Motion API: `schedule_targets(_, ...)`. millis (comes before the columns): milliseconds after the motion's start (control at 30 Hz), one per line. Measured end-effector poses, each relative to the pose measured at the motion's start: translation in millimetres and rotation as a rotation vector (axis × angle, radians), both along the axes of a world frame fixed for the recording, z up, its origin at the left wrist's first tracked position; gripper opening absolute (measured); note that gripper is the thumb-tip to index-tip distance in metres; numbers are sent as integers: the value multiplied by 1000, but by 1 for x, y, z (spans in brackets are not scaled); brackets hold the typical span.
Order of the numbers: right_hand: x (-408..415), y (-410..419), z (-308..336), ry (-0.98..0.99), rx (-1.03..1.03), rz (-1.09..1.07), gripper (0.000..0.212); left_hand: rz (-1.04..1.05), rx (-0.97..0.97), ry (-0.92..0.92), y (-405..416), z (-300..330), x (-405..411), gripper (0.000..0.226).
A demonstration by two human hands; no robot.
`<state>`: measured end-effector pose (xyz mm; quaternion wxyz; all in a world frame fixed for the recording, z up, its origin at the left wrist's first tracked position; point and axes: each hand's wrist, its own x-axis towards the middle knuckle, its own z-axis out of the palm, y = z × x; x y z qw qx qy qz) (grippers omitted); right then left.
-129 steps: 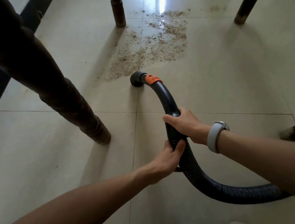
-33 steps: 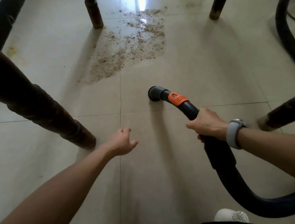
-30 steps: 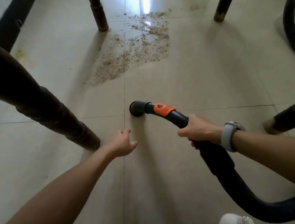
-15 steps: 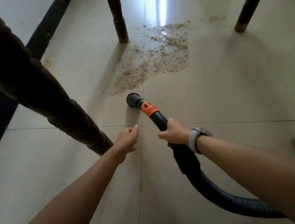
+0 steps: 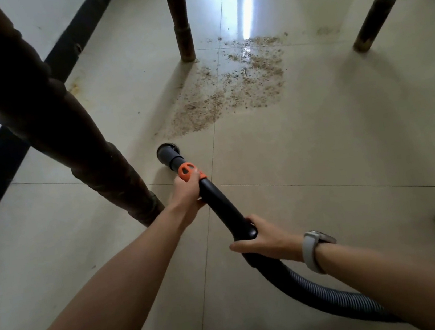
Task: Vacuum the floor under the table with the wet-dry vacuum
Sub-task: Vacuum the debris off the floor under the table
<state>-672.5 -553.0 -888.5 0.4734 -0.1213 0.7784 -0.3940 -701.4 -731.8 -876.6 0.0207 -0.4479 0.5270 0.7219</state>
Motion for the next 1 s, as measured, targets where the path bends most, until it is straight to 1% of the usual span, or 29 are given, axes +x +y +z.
schedule_targets(67,1,-6,5,7,-43,-40,44,75,-12,23,-9,0,-4,41)
schedule_targets(133,-1,-19,11,95,-58,-51,42,131,27,49,-15,1,-6,38)
schedule_targets(200,-8,-33,17,164,-61,-61,41,141,82,74,-18,3,-10,38)
schedule_targets(300,-20,-51,24,172,-73,-62,40,135,84,96,-22,6,-16,46)
schedule_targets(367,-25,-58,28,175,-95,-50,42,182,50,123,-29,8,-22,44)
schedule_targets(433,-27,-62,31,198,-118,-32,50,239,30,132,-37,12,-27,42)
schedule_targets(500,-28,-62,31,199,-137,-26,50,276,25,138,-43,12,-30,41)
schedule_targets(567,-26,-61,26,175,-151,-20,44,266,35,135,-45,11,-30,43)
schedule_targets(700,-26,-63,19,164,-67,-80,54,205,82,133,-43,10,-31,46)
schedule_targets(833,-33,-72,25,182,-39,-88,54,157,55,135,-47,16,-35,46)
schedule_targets(1000,-31,-79,27,190,-8,-100,57,132,21,86,-47,18,-34,50)
